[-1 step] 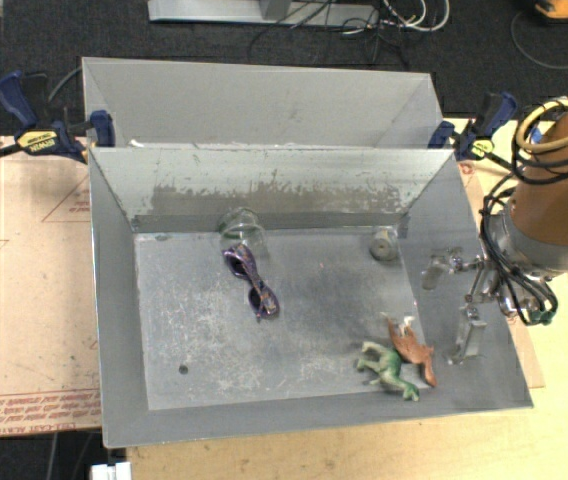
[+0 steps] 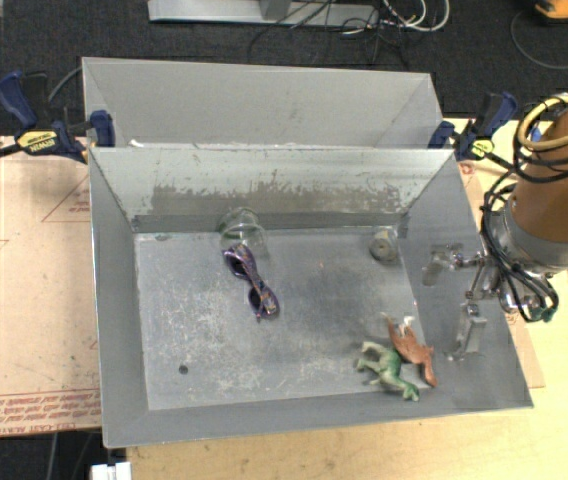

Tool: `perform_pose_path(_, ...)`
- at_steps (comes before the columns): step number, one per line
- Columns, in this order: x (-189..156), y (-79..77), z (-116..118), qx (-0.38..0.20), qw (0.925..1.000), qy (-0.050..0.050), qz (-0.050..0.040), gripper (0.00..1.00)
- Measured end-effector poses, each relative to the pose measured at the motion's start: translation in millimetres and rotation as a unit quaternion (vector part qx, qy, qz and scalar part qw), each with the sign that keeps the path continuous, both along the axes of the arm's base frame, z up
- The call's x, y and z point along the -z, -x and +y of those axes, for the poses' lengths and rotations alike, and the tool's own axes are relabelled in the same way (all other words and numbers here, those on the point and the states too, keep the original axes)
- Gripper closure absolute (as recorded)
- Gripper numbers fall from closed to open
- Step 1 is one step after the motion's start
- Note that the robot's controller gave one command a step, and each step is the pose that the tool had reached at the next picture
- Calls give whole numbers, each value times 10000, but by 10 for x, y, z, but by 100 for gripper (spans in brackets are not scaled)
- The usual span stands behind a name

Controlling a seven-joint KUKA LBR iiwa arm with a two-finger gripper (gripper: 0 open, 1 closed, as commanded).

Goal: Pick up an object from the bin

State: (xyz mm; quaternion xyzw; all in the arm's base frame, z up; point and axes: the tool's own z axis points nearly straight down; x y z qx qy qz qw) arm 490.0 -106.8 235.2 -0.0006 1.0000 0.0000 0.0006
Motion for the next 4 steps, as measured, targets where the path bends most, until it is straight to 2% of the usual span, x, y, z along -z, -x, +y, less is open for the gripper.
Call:
perform_pose_path(1,1502,-3,-336,705,9975,-6,5,0)
perform_pose_path(2,744,4,-384,322,9995,4,-26,0)
perform_pose_path(3,1357,9,-209,630,9980,-11,1,0)
perform_pose_path(4,1649,11,-314,2054,9787,-12,-49,0)
